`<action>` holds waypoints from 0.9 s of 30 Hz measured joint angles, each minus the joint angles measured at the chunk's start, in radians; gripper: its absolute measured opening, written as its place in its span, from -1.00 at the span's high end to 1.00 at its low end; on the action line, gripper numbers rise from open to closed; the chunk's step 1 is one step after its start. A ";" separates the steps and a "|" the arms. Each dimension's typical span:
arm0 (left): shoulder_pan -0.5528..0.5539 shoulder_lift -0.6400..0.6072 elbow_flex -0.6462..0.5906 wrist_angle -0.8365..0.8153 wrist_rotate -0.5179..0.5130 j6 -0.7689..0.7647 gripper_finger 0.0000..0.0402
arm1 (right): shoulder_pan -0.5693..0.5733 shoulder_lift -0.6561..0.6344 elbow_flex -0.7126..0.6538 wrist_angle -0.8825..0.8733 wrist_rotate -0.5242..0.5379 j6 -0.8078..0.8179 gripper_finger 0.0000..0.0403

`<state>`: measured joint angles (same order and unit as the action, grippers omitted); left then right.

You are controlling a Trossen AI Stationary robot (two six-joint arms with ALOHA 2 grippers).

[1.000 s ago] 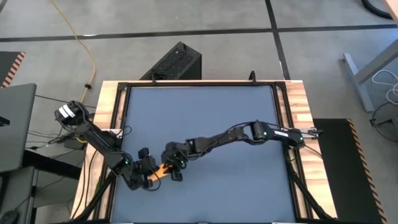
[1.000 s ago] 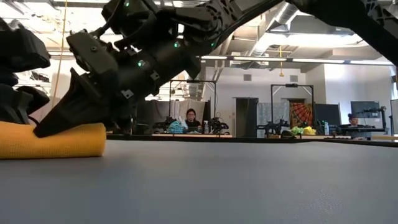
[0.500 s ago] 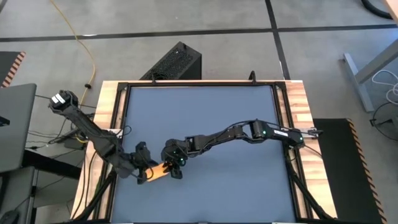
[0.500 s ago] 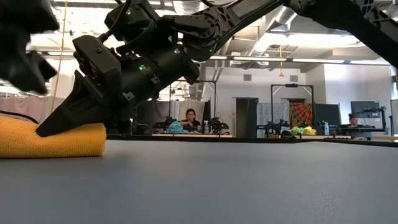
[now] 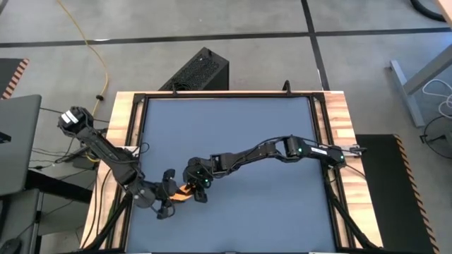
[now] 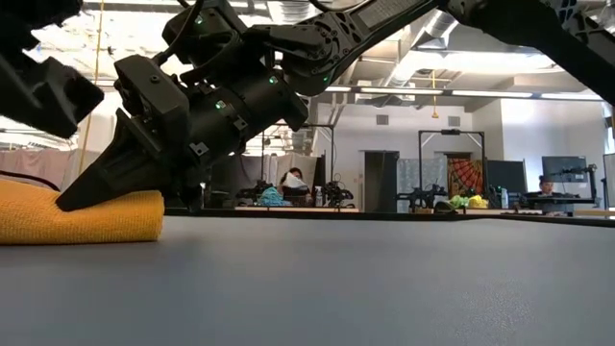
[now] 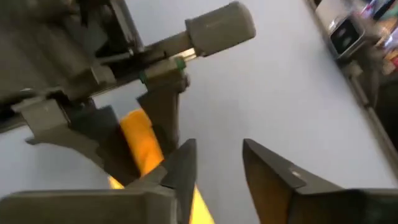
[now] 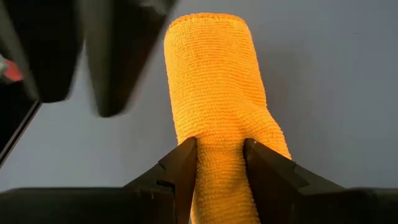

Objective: Roll towel
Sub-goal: Roll the orange microfiber towel

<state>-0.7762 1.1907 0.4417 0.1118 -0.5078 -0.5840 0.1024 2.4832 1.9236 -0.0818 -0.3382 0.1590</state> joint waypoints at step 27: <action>0.071 0.402 0.374 -0.697 0.111 -0.156 0.12 | -0.001 0.001 0.000 0.004 -0.002 0.025 0.20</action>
<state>-0.7054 1.5925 0.8160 -0.5856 -0.3964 -0.7402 0.1017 2.4840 1.9232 -0.0780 -0.3397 0.1841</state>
